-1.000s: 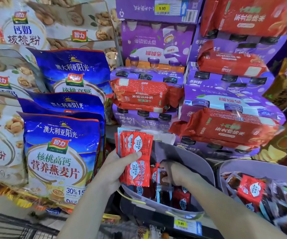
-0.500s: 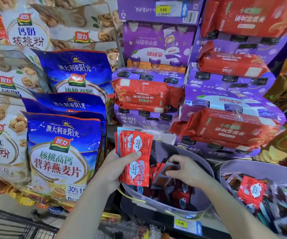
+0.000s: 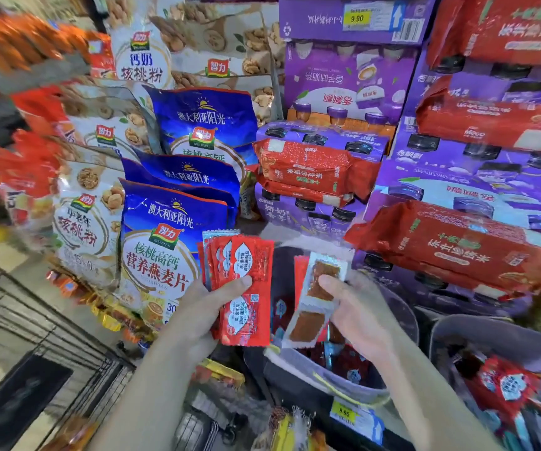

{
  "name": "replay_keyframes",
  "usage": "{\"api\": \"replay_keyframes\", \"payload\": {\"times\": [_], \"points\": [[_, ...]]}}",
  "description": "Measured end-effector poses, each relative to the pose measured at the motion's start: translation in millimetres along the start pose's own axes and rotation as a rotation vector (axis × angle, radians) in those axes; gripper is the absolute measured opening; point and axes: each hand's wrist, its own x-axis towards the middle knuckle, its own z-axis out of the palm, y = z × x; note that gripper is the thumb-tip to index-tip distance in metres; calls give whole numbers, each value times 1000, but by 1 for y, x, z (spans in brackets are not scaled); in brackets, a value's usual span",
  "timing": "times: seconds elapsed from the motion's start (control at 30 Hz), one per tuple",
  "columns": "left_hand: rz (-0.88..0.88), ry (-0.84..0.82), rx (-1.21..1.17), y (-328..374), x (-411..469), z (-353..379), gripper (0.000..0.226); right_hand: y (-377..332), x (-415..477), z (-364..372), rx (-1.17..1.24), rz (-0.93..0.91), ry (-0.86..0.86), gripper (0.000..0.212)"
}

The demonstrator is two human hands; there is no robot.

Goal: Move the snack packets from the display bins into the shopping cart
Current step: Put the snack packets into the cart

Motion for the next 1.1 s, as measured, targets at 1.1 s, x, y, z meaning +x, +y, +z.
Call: {"api": "replay_keyframes", "payload": {"times": [1.1], "points": [[83, 796, -472, -135, -317, -344, 57, 282, -75, 297, -373, 529, -566, 32]]}}
